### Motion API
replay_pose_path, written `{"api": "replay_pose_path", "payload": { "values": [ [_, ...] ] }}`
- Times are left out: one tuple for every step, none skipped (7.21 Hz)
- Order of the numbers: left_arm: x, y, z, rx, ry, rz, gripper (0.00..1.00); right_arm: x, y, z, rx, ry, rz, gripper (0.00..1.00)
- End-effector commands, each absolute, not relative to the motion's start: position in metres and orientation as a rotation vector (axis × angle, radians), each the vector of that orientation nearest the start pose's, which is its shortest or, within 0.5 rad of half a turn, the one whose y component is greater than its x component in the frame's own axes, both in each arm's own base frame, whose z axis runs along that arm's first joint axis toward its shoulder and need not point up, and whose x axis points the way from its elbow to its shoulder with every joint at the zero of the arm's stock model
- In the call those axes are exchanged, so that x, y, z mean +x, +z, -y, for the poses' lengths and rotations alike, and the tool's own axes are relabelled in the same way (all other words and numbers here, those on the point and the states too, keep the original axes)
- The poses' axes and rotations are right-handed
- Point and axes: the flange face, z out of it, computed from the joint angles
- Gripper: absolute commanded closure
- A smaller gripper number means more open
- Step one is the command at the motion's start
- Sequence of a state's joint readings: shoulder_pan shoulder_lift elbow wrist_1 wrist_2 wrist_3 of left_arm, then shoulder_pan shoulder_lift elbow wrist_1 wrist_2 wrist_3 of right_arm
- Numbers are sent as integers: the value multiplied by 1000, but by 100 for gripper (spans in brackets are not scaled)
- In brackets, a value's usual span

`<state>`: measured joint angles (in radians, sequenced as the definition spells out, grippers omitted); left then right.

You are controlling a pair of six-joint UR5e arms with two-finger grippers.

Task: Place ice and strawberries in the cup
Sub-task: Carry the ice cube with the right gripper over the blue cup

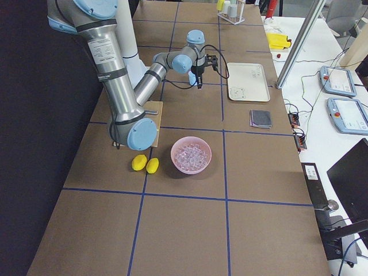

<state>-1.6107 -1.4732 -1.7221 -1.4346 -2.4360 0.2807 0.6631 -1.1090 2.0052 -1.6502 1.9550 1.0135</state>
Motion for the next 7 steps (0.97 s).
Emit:
{"api": "replay_pose_path", "payload": {
  "values": [
    [-75, 638, 441, 62, 190, -867, 0, -482, 147, 409, 157, 11, 873, 100],
    [-75, 638, 441, 60, 189, -868, 0, -519, 123, 409, 167, 34, 861, 100],
    [-75, 638, 441, 61, 190, -867, 0, -540, 113, 407, 154, 41, 856, 100],
    [-75, 637, 441, 62, 190, -869, 0, -548, 115, 400, 158, 32, 848, 100],
    [-75, 637, 441, 62, 190, -869, 0, -559, 125, 389, 163, 20, 826, 99],
    [-74, 638, 441, 61, 191, -867, 0, -568, 137, 380, 166, 10, 802, 97],
    [-75, 638, 441, 61, 190, -867, 0, -571, 143, 378, 160, 7, 794, 96]
  ]
}}
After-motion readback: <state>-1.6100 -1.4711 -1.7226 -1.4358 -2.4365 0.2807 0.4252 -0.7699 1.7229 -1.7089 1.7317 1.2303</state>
